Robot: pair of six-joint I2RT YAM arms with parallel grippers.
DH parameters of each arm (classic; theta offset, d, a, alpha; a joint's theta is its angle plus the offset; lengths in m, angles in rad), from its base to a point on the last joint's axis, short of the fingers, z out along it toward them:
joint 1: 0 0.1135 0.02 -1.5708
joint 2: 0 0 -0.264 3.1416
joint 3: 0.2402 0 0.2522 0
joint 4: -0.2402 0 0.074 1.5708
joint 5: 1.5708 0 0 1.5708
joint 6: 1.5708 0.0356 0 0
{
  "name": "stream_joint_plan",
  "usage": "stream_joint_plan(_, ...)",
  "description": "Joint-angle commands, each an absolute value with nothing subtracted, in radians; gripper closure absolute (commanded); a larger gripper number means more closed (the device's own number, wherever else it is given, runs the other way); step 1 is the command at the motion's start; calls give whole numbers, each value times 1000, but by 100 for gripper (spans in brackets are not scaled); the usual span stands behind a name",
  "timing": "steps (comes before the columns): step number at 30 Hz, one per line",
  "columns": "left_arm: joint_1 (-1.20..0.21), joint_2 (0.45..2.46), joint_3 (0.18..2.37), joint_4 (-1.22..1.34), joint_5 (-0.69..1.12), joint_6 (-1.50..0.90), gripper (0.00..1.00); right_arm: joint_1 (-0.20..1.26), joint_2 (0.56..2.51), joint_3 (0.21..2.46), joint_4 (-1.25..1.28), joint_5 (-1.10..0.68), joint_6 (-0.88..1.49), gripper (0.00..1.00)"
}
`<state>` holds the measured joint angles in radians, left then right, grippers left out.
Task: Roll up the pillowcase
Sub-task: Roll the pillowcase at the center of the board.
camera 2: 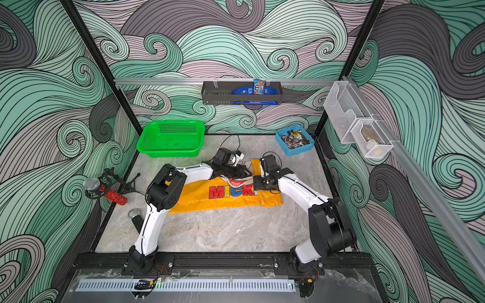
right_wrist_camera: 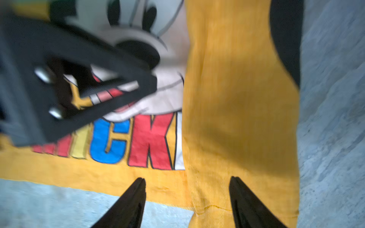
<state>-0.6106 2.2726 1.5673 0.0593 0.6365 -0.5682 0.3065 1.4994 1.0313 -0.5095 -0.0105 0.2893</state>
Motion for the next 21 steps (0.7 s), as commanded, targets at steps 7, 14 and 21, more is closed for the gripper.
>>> stream_joint_plan(7, -603, 2183, 1535, 58, 631, -548, 45, 6, 1614, 1099, -492, -248, 143, 25)
stream_joint_plan(14, -603, 2135, 1490, 54, 623, -533, 44, -76, 1778, 1119, -434, -379, 110, 23)
stream_joint_plan(21, -598, 2089, 1426, 53, 624, -524, 43, -106, 1889, 1119, -382, -552, 130, 23)
